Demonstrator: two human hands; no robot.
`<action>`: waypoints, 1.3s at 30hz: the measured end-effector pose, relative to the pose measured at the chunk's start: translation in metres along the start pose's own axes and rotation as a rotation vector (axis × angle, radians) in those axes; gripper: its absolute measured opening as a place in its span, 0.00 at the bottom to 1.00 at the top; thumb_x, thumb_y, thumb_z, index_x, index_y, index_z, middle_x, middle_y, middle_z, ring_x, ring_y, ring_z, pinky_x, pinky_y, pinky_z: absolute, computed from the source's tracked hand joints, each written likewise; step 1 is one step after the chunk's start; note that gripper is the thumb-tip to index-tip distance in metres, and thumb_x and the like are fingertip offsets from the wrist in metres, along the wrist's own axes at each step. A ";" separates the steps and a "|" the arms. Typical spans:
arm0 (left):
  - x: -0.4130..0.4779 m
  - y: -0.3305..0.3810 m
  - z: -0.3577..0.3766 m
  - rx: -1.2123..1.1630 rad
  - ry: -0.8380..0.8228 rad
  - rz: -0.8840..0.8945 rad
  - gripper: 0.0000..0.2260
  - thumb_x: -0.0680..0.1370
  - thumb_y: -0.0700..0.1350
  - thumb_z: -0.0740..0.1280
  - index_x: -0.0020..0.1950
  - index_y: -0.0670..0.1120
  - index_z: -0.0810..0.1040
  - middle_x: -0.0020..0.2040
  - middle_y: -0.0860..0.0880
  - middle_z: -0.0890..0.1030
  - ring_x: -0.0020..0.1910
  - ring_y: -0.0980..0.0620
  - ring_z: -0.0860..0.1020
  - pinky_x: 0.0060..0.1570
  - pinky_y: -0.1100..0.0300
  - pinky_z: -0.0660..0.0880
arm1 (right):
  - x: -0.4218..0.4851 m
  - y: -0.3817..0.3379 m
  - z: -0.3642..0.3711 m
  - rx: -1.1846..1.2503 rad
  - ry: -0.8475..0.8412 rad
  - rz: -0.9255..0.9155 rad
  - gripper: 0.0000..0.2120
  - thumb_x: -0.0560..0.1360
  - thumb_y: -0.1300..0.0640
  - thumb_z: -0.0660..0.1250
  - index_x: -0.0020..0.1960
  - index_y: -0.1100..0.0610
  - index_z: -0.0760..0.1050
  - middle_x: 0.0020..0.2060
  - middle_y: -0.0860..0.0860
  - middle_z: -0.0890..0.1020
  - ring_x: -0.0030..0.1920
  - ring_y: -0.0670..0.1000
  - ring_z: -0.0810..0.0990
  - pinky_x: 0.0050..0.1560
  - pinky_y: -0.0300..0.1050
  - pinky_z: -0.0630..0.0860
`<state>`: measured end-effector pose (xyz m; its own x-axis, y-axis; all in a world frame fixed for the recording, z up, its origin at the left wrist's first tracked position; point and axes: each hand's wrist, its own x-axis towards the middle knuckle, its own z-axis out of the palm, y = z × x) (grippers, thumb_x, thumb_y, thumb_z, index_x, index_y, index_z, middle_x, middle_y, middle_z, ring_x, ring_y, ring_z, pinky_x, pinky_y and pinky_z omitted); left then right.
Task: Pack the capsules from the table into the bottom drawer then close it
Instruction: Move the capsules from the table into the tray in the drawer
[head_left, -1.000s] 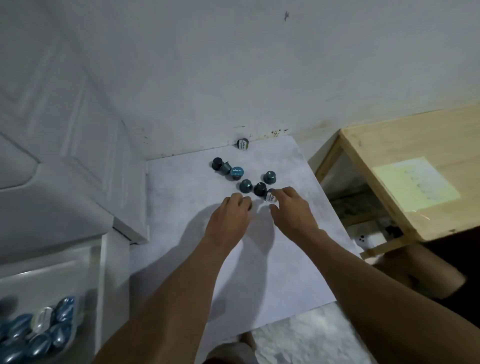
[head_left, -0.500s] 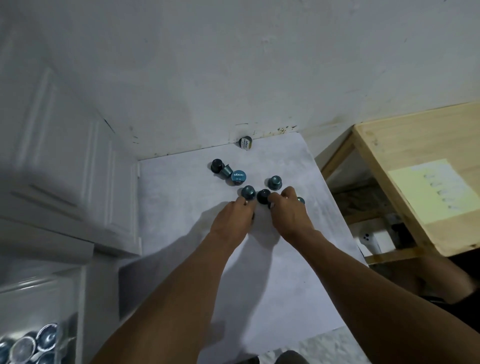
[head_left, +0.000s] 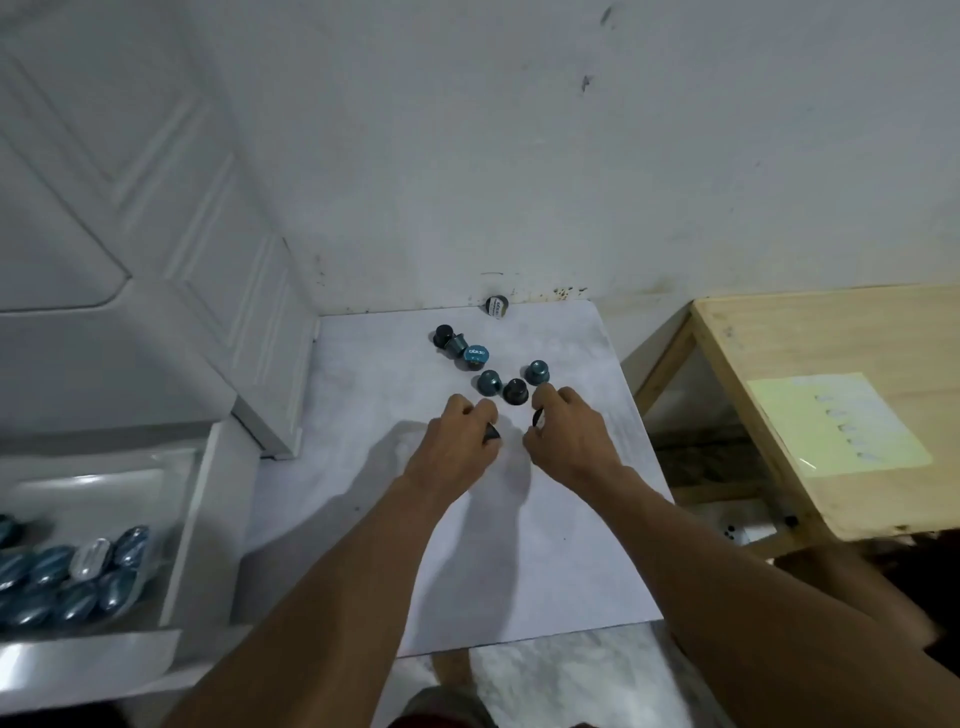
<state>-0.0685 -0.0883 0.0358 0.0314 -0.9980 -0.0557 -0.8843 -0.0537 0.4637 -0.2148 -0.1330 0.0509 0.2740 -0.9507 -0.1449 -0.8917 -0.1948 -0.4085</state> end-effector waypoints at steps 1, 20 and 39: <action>-0.006 0.004 -0.003 -0.019 0.030 -0.011 0.12 0.75 0.48 0.68 0.55 0.45 0.73 0.52 0.44 0.73 0.46 0.43 0.76 0.50 0.54 0.74 | -0.006 0.001 -0.004 0.008 0.012 -0.025 0.15 0.73 0.58 0.63 0.60 0.56 0.70 0.53 0.56 0.76 0.50 0.58 0.76 0.51 0.49 0.74; -0.182 0.036 -0.086 -0.375 0.582 -0.282 0.18 0.69 0.46 0.73 0.58 0.48 0.78 0.53 0.48 0.80 0.49 0.51 0.80 0.54 0.53 0.77 | -0.134 -0.075 -0.044 0.130 0.130 -0.487 0.19 0.74 0.57 0.65 0.65 0.57 0.72 0.57 0.59 0.76 0.57 0.57 0.75 0.52 0.44 0.69; -0.336 -0.149 -0.216 -0.205 0.644 -0.348 0.19 0.68 0.42 0.76 0.59 0.47 0.80 0.56 0.48 0.82 0.50 0.52 0.79 0.56 0.59 0.75 | -0.210 -0.313 0.035 0.214 0.138 -0.708 0.23 0.71 0.62 0.67 0.65 0.58 0.71 0.59 0.58 0.77 0.57 0.58 0.76 0.57 0.47 0.70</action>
<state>0.1533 0.2474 0.1766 0.6138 -0.7421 0.2693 -0.6714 -0.3113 0.6725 0.0199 0.1359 0.1777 0.6955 -0.6403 0.3261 -0.4260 -0.7329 -0.5304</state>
